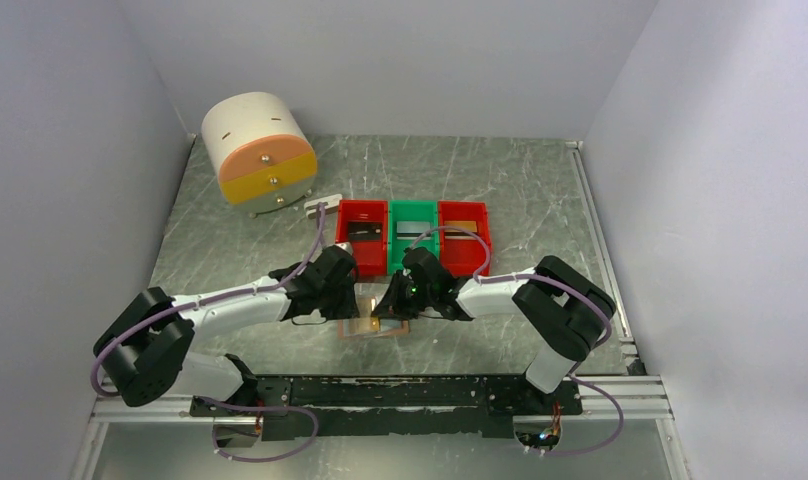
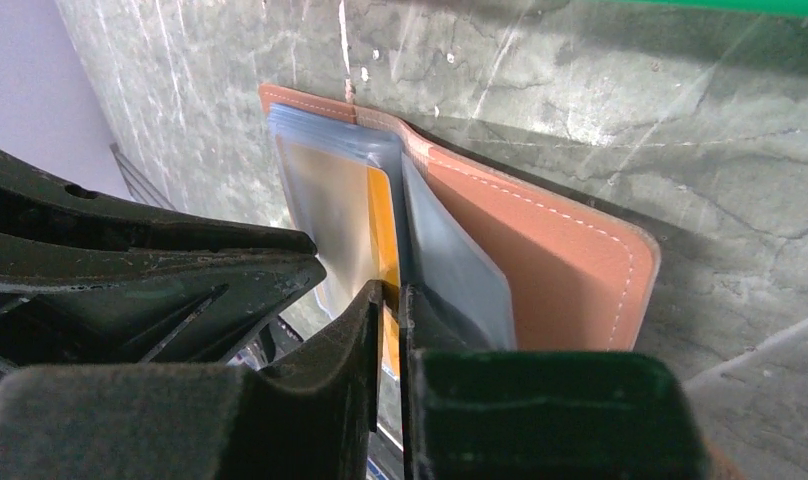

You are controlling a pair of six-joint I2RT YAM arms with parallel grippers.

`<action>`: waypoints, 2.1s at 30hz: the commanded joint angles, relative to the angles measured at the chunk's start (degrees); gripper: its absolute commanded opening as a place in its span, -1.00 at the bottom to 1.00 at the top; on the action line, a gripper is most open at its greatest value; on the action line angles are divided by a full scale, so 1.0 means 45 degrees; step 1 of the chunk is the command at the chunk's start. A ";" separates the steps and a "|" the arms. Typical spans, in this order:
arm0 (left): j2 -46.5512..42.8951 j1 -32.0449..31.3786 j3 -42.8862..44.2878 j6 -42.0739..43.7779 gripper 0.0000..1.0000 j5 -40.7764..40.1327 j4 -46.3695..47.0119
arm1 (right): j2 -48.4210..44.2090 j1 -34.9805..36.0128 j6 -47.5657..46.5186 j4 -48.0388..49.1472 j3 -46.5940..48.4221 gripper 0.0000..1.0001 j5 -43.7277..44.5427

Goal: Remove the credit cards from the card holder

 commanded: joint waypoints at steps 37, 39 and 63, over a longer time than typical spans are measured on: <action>0.0455 0.0055 0.0309 0.0831 -0.62 -0.1055 -0.1222 | -0.0444 -0.0530 0.0843 0.2950 -0.2016 -0.24 -0.0049; 0.0487 0.0055 0.0342 0.0840 -0.62 -0.1028 -0.1202 | -0.0336 -0.0545 0.1014 0.3748 -0.2370 -0.22 -0.0262; 0.0377 0.0045 0.0411 0.0925 -0.64 -0.1045 -0.1205 | 0.0010 -0.0614 0.0508 0.3906 -0.2292 -0.85 -0.0312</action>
